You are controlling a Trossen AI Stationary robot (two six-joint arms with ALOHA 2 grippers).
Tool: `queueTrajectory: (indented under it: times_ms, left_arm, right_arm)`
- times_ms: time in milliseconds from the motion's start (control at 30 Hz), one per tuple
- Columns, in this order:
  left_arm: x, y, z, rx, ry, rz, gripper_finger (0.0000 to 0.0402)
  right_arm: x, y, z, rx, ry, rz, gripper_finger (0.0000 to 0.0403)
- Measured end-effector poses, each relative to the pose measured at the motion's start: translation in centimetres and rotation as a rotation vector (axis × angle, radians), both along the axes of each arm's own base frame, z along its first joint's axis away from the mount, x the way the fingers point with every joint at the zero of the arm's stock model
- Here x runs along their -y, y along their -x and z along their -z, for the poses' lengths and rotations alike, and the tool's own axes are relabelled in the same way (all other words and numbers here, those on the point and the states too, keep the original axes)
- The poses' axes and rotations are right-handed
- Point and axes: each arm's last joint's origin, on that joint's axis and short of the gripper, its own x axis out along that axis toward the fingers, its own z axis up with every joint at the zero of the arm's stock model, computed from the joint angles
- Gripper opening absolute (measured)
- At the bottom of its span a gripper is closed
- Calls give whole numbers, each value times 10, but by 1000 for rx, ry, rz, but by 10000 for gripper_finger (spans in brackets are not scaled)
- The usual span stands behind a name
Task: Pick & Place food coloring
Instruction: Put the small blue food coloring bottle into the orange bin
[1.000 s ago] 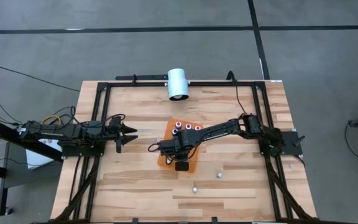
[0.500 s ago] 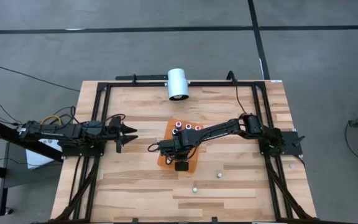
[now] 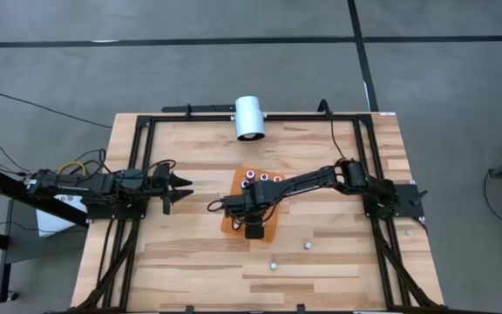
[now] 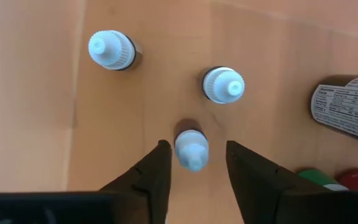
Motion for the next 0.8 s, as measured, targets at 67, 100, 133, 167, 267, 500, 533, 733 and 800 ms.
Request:
queueTrajectory:
  times_ms: [67, 100, 133, 167, 267, 500, 533, 733, 800]
  left_arm:
    - [0, 0, 0, 0, 0, 0, 169]
    - [0, 0, 0, 0, 0, 0, 169]
    - [0, 0, 0, 0, 0, 0, 169]
    - [0, 0, 0, 0, 0, 0, 169]
    - [0, 0, 0, 0, 0, 0, 169]
    - [0, 0, 0, 0, 1, 0, 169]
    - [0, 0, 0, 0, 0, 0, 169]
    - [0, 0, 0, 0, 1, 0, 169]
    - [0, 0, 0, 0, 1, 0, 169]
  right_arm:
    - [0, 0, 0, 0, 0, 0, 155]
    - [0, 0, 0, 0, 1, 0, 159]
    - [0, 0, 0, -1, 1, 0, 163]
    - [0, 0, 0, -1, 1, 1, 166]
    - [1, 1, 0, -10, 2, 1, 173]
    - [1, 0, -14, -13, 3, 2, 173]
    - [1, -1, -17, -7, 2, 2, 171]
    - [1, 1, -48, -30, 8, -16, 157]
    - [1, 4, -57, -59, 16, -38, 153]
